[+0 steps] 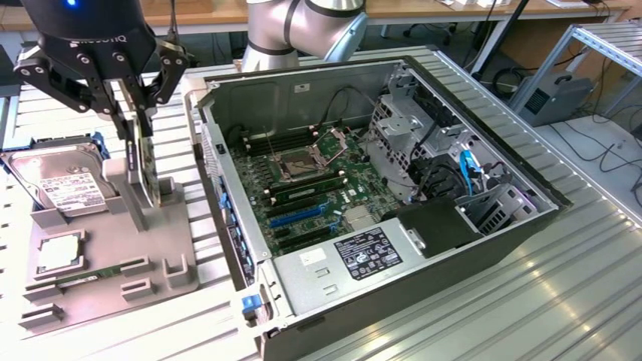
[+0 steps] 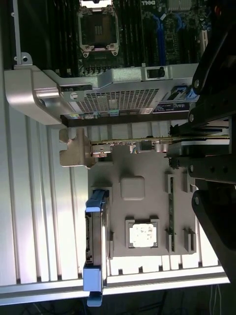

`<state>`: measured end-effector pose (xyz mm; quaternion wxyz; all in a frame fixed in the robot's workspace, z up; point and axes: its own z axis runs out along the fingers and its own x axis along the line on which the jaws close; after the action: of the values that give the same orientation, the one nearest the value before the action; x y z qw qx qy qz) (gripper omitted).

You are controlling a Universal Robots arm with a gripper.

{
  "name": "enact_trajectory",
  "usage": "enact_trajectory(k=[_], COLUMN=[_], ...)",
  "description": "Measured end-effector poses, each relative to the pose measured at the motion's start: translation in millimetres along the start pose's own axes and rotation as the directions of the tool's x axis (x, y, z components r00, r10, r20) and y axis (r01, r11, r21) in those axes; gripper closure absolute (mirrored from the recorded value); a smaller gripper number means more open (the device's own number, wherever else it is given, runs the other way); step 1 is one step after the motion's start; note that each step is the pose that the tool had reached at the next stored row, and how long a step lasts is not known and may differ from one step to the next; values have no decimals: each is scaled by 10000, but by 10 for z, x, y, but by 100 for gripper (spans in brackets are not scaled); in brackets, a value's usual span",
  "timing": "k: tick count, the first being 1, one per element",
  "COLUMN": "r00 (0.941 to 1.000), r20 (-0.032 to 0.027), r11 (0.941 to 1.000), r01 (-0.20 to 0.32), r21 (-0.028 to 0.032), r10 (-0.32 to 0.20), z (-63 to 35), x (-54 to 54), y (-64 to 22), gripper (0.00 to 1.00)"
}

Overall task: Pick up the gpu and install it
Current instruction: 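Pick up the gpu and move the gpu toward the slot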

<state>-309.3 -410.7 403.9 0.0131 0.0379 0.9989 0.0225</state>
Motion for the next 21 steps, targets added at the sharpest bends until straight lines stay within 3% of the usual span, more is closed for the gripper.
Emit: enact_trajectory(k=[3, 5, 21], r00=[10000, 10000, 10000], r20=[0, -1, -1], r11=[10000, 10000, 10000], r01=[0, 0, 0], r21=[-1, -13, -19], r10=[0, 0, 0], z=[-7, -78, -111], x=[0, -2, -3], y=[0, 4, 5], gripper=[73, 73, 73])
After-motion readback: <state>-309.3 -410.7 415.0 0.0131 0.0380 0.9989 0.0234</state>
